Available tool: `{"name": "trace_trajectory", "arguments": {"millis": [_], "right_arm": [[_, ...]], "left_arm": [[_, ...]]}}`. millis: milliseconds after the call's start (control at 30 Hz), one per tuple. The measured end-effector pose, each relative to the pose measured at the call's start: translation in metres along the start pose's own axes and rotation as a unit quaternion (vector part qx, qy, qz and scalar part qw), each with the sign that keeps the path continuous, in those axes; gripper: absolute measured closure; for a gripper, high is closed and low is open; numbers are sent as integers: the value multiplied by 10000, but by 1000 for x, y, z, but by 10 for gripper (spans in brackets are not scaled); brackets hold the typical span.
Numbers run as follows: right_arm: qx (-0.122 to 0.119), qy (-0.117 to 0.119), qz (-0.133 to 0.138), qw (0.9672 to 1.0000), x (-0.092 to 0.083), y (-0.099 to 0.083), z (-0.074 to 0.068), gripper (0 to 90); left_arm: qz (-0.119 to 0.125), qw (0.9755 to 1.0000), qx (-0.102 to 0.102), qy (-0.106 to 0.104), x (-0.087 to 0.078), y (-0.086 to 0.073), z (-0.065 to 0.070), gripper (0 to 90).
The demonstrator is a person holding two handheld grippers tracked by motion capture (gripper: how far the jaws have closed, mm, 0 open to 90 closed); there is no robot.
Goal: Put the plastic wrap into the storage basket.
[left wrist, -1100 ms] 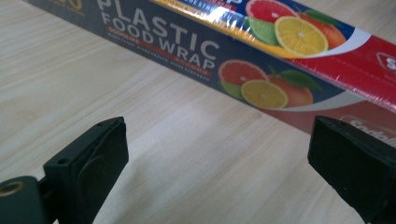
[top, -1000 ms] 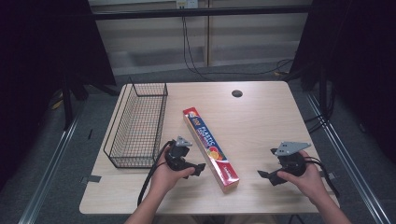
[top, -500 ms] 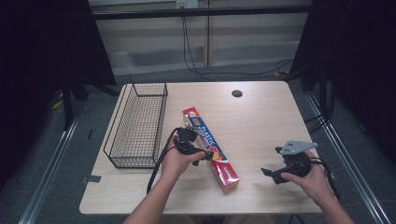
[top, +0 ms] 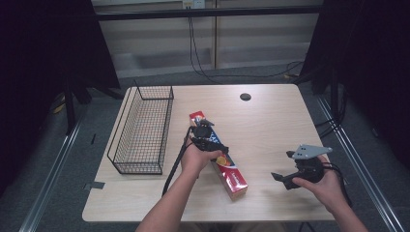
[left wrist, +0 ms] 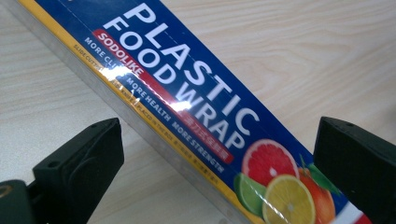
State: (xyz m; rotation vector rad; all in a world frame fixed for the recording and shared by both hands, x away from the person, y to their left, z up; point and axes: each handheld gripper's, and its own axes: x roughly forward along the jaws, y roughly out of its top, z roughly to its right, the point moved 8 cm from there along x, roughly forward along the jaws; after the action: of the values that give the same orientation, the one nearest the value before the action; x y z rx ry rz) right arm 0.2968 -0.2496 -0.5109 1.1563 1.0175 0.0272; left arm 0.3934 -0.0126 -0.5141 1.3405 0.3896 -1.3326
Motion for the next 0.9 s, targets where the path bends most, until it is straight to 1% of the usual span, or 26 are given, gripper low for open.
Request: {"name": "trace_trajectory", "arguments": {"millis": [100, 133, 200, 233, 267, 333, 367, 400, 567, 600, 633, 733, 767, 900], "right_arm": [[23, 16, 35, 10000, 0, 1, 0, 36], [25, 17, 28, 10000, 0, 1, 0, 36], [39, 17, 34, 10000, 0, 1, 0, 36], [23, 34, 38, 10000, 0, 1, 0, 36], [16, 42, 43, 10000, 0, 2, -1, 36], [13, 39, 40, 10000, 0, 2, -1, 36], [13, 39, 40, 10000, 0, 2, -1, 36], [20, 25, 64, 10000, 0, 2, 0, 36], [11, 26, 69, 10000, 0, 3, 0, 36], [23, 12, 79, 10000, 0, 3, 0, 36], [23, 29, 82, 10000, 0, 3, 0, 36], [25, 23, 105, 9999, 0, 4, 0, 36], [17, 24, 105, 9999, 0, 4, 0, 36], [12, 15, 98, 10000, 0, 3, 0, 37]], "left_arm": [[-13, 9999, -82, 80, 4, 3, 0, 19], [-21, 9998, -160, 152, 6, 5, -1, 19], [-16, 9996, -265, 125, 9, 6, 1, 19], [-30, 9995, -264, 181, 10, 6, 0, 19], [-30, 9995, -264, 181, 10, 6, 0, 18], [-53, 9991, -356, 245, 14, 6, -1, 19], [-53, 9991, -356, 245, 14, 6, -1, 19], [-103, 9990, -334, 284, 16, 6, -2, 19], [-127, 9987, -403, 297, 19, 5, -3, 23], [-197, 9984, -462, 242, 19, 5, -3, 28], [-221, 9982, -501, 247, 19, 5, -3, 30], [-219, 9982, -512, 230, 19, 5, -4, 35], [-237, 9978, -578, 202, 20, 4, -3, 37], [-261, 9979, -552, 208, 21, 4, -4, 43]]}}
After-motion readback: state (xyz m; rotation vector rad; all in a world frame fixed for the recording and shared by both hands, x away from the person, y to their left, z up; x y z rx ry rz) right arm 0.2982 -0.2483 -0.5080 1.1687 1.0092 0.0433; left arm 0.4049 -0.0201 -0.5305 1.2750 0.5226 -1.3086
